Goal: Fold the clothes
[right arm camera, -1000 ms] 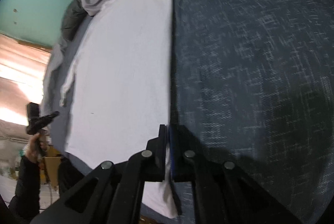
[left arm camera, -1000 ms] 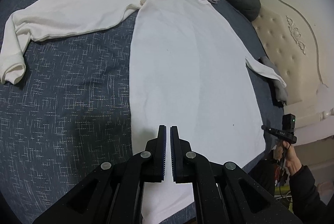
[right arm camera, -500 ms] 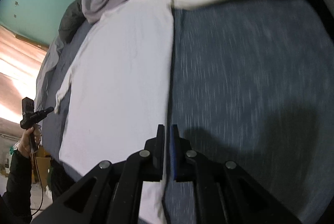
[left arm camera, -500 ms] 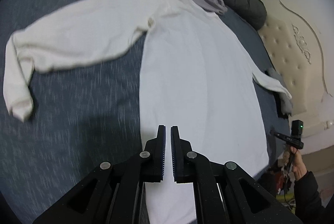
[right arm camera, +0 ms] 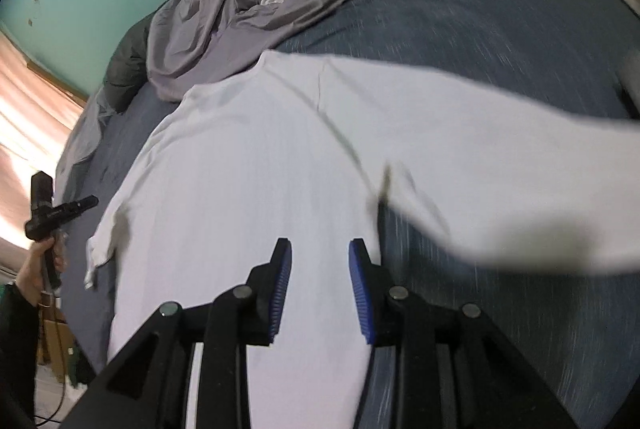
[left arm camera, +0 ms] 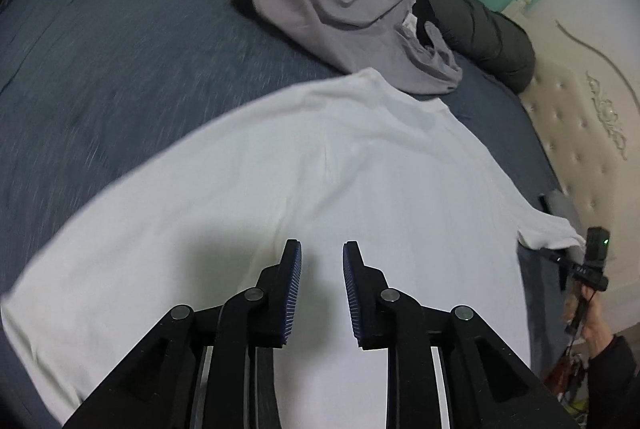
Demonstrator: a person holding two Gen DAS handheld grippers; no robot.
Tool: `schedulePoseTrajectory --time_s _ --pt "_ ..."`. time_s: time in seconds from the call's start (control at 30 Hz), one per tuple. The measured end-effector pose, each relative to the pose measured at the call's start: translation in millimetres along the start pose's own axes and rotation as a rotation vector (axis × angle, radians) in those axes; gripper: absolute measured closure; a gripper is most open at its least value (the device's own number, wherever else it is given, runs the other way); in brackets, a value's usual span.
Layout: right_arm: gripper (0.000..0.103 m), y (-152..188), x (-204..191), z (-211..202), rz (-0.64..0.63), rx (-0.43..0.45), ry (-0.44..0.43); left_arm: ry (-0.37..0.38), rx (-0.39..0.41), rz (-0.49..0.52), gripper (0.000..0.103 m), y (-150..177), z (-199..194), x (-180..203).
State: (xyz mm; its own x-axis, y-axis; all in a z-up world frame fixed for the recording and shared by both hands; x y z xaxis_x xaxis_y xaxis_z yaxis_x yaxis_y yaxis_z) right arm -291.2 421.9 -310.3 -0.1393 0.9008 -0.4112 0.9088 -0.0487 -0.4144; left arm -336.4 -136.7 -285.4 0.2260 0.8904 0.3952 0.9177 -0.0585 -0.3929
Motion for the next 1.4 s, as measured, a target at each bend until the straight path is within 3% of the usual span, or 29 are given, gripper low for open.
schedulePoseTrajectory --time_s 0.33,0.6,0.9,1.0,1.1,1.17,1.23,1.4 --pt "0.067 -106.3 -14.8 84.1 -0.113 0.005 0.063 -0.074 -0.016 0.087 0.07 -87.3 91.4 7.4" --pt "0.064 -160.0 -18.5 135.2 -0.171 0.012 0.103 -0.091 -0.004 0.158 0.061 -137.7 133.8 19.9" --pt "0.063 -199.3 -39.8 175.5 -0.271 0.011 0.11 -0.085 -0.04 0.185 0.06 -161.7 173.9 22.4" --pt "0.063 -203.4 -52.8 186.7 -0.324 0.002 0.103 -0.05 -0.044 0.181 0.06 -160.2 178.5 23.1" --pt "0.064 -204.0 -62.4 197.9 -0.35 -0.018 0.089 -0.035 -0.053 0.207 0.078 -155.6 182.1 29.2" --pt "0.079 -203.6 -66.0 203.4 -0.356 -0.031 0.081 -0.041 -0.056 0.221 0.094 -153.7 183.9 32.3" --pt "0.096 -203.2 -69.5 204.6 -0.369 -0.033 0.089 -0.047 -0.058 0.234 0.1 -151.9 185.6 35.3" --pt "0.1 -207.8 -75.9 188.1 -0.384 0.041 0.111 -0.082 -0.03 0.272 0.101 -154.9 175.6 42.2"
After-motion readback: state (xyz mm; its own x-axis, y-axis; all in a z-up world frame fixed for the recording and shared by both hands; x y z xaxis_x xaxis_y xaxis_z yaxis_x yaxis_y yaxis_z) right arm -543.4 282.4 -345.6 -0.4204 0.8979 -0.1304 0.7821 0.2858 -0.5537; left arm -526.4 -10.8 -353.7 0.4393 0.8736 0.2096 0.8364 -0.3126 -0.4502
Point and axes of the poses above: each gripper's, at about its wrist camera, not at the fingertips, and z roughly the way its jaws point, x to its right, y to its underside, the point moved 2 cm from there along z, roughly the way its jaws point
